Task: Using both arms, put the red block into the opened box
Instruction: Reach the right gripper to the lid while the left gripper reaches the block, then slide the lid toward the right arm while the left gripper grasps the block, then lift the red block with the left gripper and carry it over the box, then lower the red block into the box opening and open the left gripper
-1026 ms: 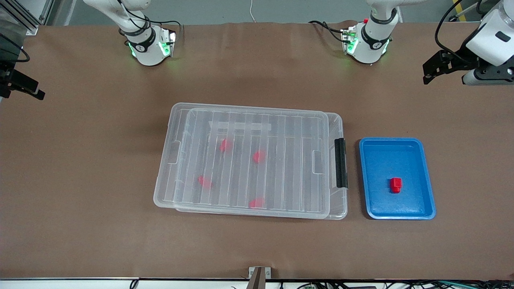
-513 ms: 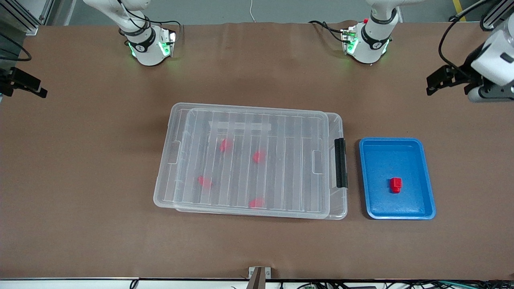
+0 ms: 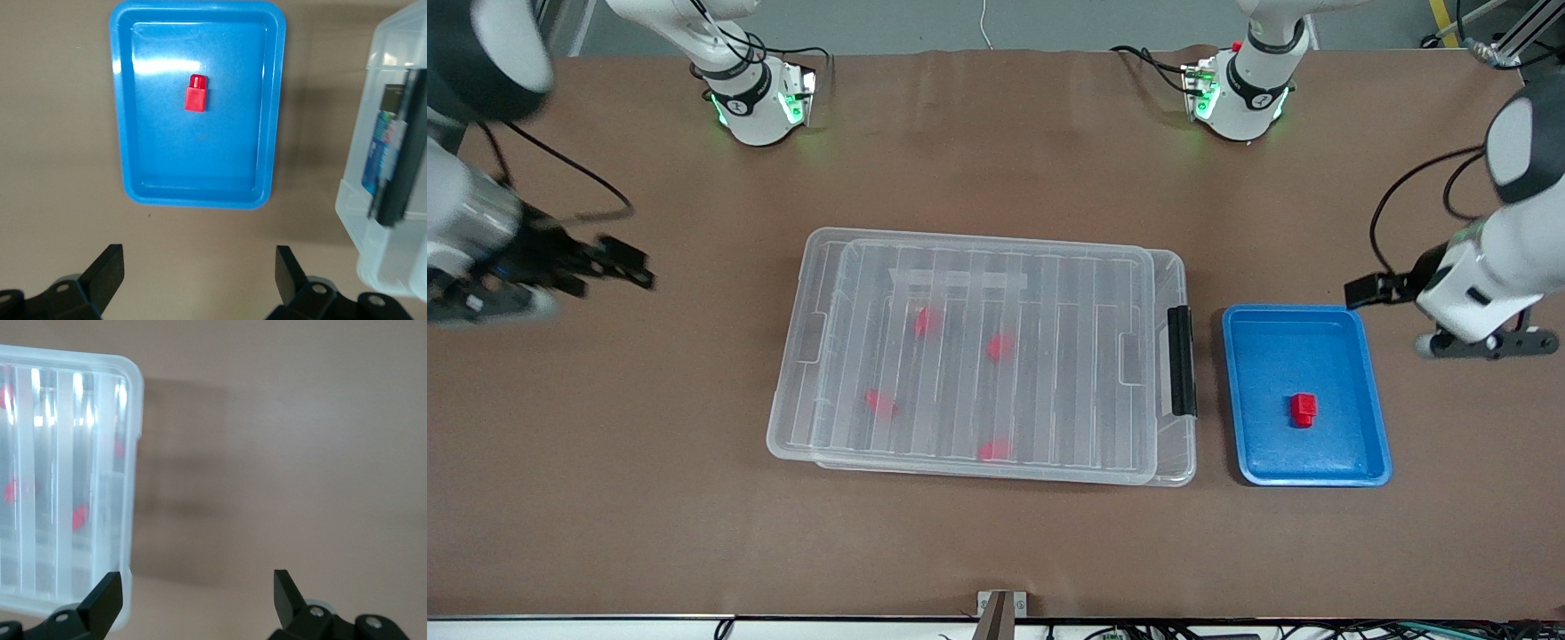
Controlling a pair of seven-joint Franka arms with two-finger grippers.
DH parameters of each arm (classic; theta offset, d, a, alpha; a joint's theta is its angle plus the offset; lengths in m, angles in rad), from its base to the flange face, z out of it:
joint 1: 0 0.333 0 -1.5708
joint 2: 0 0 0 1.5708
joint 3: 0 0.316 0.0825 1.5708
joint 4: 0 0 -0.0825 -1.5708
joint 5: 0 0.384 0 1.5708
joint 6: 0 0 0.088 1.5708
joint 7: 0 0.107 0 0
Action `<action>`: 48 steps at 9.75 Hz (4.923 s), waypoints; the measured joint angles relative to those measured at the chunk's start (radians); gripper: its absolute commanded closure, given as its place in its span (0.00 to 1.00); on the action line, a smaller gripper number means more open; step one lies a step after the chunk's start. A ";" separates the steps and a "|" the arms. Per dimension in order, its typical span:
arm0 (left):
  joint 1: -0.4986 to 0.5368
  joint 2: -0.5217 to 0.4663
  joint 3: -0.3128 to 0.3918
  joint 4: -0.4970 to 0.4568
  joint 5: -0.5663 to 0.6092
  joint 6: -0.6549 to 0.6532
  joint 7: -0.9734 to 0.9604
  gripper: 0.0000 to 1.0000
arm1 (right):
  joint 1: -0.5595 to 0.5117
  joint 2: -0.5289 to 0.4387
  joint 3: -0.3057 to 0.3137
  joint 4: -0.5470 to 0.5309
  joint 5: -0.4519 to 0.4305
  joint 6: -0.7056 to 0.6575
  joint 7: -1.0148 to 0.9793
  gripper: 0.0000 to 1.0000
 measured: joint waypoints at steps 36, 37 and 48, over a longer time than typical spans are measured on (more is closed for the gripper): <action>-0.159 0.339 -0.373 0.142 0.128 0.185 -0.620 1.00 | -0.085 -0.274 -0.158 -0.006 -0.084 -0.282 0.001 0.00; -0.168 0.358 -0.374 0.142 0.137 0.195 -0.636 1.00 | -0.093 -0.274 -0.140 -0.006 -0.084 -0.282 0.001 0.00; -0.265 0.588 -0.373 0.132 0.335 0.318 -0.743 0.99 | -0.118 -0.273 -0.125 0.022 -0.084 -0.275 -0.012 0.00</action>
